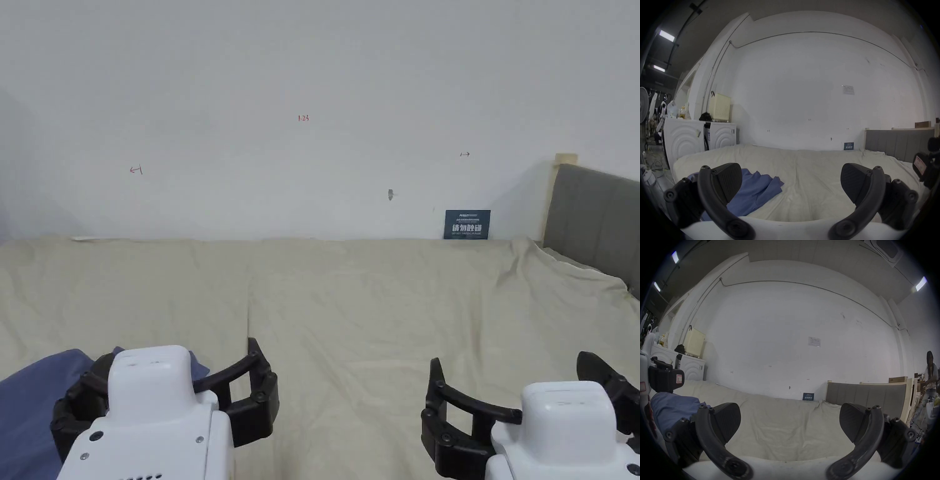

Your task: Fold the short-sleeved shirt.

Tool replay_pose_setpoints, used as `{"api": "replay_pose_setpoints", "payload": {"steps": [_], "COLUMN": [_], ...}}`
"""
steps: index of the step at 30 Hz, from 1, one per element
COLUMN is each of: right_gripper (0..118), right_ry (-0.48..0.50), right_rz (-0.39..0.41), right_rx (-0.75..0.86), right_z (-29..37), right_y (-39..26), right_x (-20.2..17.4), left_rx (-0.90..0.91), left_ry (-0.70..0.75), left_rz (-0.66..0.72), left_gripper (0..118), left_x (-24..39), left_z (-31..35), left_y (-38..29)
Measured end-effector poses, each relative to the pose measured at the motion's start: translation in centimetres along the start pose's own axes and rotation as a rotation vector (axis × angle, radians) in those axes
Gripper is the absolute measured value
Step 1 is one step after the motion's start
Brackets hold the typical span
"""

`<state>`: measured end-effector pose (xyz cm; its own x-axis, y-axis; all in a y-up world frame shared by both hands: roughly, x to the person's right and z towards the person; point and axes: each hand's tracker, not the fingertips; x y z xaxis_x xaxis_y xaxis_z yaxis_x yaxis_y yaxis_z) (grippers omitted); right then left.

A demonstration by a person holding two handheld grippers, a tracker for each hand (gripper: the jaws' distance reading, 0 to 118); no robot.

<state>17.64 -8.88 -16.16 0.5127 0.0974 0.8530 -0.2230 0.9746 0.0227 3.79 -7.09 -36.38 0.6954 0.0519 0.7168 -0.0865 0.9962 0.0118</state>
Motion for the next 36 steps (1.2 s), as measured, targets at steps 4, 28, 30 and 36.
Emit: {"api": "replay_pose_setpoints", "payload": {"steps": [4, 28, 30, 36], "right_gripper": [118, 0, 0, 0], "right_ry": [0.005, 0.026, 0.106, 0.380], "right_rz": [0.000, -0.090, -0.102, -0.110], "right_rx": [0.006, -0.107, -0.101, -0.074], "right_z": [0.5, -1.0, -1.8, -2.6], "right_y": [0.0, -0.9, -0.1, 1.1], "right_x": [-0.1, -1.1, -2.9, -12.3], "left_rx": [-0.019, -0.003, -0.006, -0.007], "left_ry": [0.019, 0.047, 0.104, 0.419], "left_rz": [-0.024, -0.134, -0.139, -0.186], "left_gripper": [118, 0, 0, 0], "left_x": [-0.2, -0.8, -3.0, -12.4], "left_z": [-0.2, 0.6, 1.1, 4.1], "left_y": [-0.1, -0.3, 0.2, 1.6]}}
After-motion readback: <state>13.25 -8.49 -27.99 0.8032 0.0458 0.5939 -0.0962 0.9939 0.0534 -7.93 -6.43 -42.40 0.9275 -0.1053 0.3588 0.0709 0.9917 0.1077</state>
